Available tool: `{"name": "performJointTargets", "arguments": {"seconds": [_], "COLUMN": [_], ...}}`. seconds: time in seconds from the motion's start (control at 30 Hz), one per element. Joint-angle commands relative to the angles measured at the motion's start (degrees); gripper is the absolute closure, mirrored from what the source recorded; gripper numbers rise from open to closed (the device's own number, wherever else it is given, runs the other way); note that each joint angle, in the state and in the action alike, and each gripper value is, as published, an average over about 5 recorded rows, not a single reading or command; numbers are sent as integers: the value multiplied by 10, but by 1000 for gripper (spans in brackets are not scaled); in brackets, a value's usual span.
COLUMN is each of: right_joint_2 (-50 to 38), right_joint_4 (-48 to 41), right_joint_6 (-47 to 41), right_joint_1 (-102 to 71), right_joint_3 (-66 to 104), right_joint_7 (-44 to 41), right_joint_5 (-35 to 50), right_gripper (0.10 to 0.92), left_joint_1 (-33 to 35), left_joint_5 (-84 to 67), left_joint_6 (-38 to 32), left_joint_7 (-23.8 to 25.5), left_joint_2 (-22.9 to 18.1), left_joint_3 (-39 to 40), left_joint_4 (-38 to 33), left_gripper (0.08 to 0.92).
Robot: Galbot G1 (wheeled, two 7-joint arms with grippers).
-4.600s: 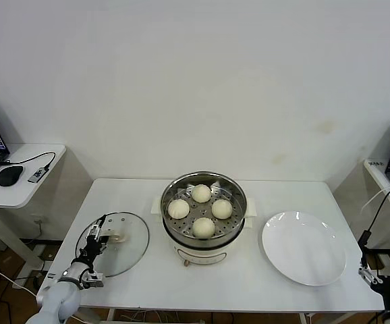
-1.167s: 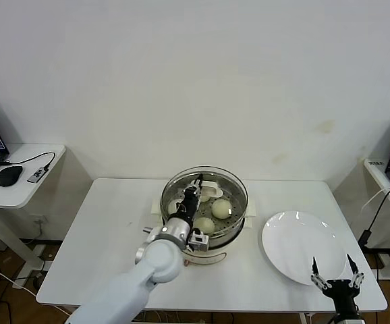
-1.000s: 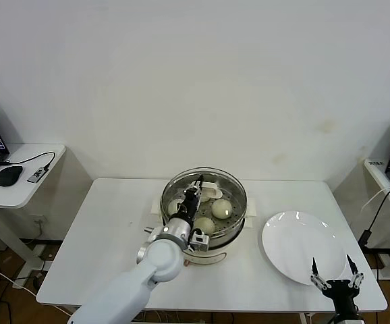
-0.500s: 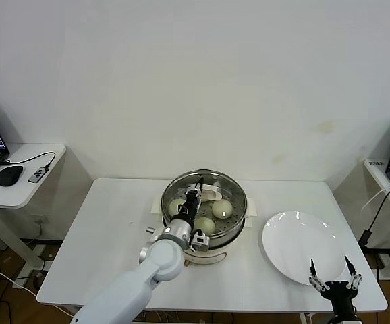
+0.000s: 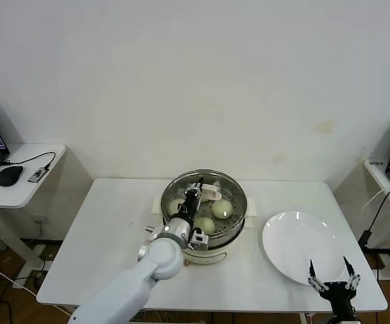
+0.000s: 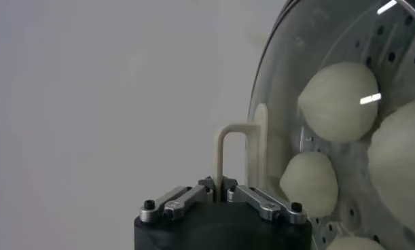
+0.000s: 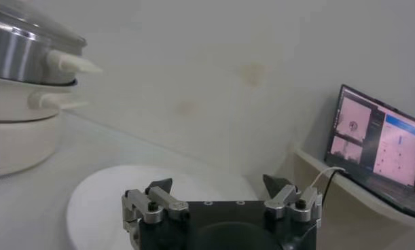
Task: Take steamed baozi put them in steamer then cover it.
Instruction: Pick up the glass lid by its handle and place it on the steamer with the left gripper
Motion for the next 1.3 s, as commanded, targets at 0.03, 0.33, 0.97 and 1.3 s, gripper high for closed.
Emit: {"name": "performJointTargets", "arguments": {"seconds": [0.03, 0.33, 0.97, 1.3], "right_joint_2": [0, 2, 2, 3], "right_joint_4": [1, 1, 1, 1], "right_joint_6": [0, 0, 0, 1], "right_joint_1": [0, 0, -1, -2], "right_joint_3": [0, -1, -3, -4], "right_joint_7": [0, -1, -2, -1], "right_joint_5": [-1, -2, -5, -6], "right_gripper": [203, 203, 203, 203], "left_joint_1": [3, 5, 31, 113], "left_joint_5": [-7, -8, 6, -23], "left_joint_6": [-1, -2, -10, -20], "left_joint_7": [3, 6, -11, -41], "left_joint_2": [0, 4, 0, 32], "left_joint_3": [2, 2, -15, -42], "left_joint_4": [-3, -9, -24, -128], "left_gripper": [857, 857, 774, 480]}}
